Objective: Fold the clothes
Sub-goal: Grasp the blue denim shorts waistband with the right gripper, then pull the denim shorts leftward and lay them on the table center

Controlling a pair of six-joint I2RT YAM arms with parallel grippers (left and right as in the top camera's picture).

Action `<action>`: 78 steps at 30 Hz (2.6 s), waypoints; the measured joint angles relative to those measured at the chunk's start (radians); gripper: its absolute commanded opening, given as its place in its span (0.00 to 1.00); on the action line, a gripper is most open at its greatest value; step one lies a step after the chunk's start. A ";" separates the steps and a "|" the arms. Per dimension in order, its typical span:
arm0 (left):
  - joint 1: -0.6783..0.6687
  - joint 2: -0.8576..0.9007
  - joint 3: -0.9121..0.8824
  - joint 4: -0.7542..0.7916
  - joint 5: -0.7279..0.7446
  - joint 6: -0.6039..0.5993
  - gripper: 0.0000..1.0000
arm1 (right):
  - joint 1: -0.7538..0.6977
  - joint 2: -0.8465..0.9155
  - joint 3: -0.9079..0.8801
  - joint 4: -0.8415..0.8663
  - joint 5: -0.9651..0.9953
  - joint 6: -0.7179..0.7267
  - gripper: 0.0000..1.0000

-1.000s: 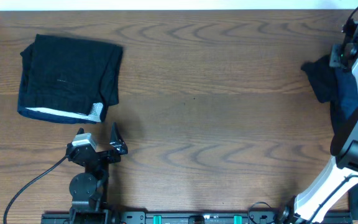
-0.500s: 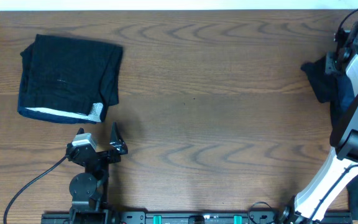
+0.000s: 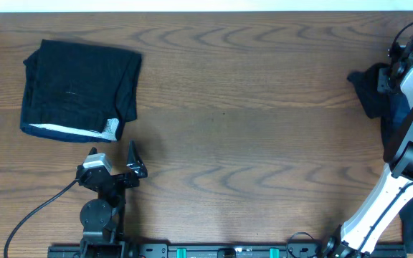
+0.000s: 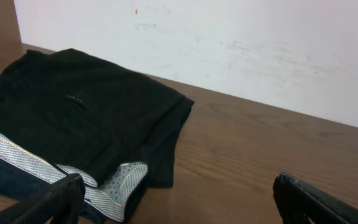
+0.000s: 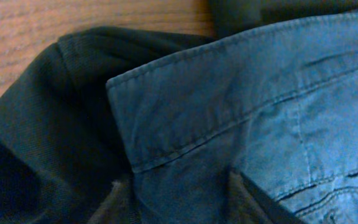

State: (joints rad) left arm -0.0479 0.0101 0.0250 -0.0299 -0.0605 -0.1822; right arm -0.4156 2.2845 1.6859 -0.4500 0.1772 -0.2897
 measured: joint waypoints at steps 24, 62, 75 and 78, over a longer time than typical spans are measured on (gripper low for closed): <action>0.000 0.000 0.000 0.000 0.000 0.000 0.98 | -0.027 -0.145 -0.002 -0.005 0.015 -0.006 0.01; 0.000 0.000 0.000 0.000 0.000 0.000 0.98 | 0.726 -0.559 -0.003 -0.406 -0.238 0.243 0.01; 0.000 0.000 0.000 0.000 0.000 0.000 0.98 | 0.946 -0.192 -0.005 -0.363 -0.275 0.336 0.01; 0.000 0.000 0.000 0.000 0.000 0.000 0.98 | 0.961 -0.188 -0.005 -0.363 -0.275 0.336 0.01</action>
State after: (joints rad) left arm -0.0479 0.0101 0.0250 -0.0299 -0.0605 -0.1822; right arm 0.5453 2.0964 1.6814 -0.8131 -0.0975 0.0460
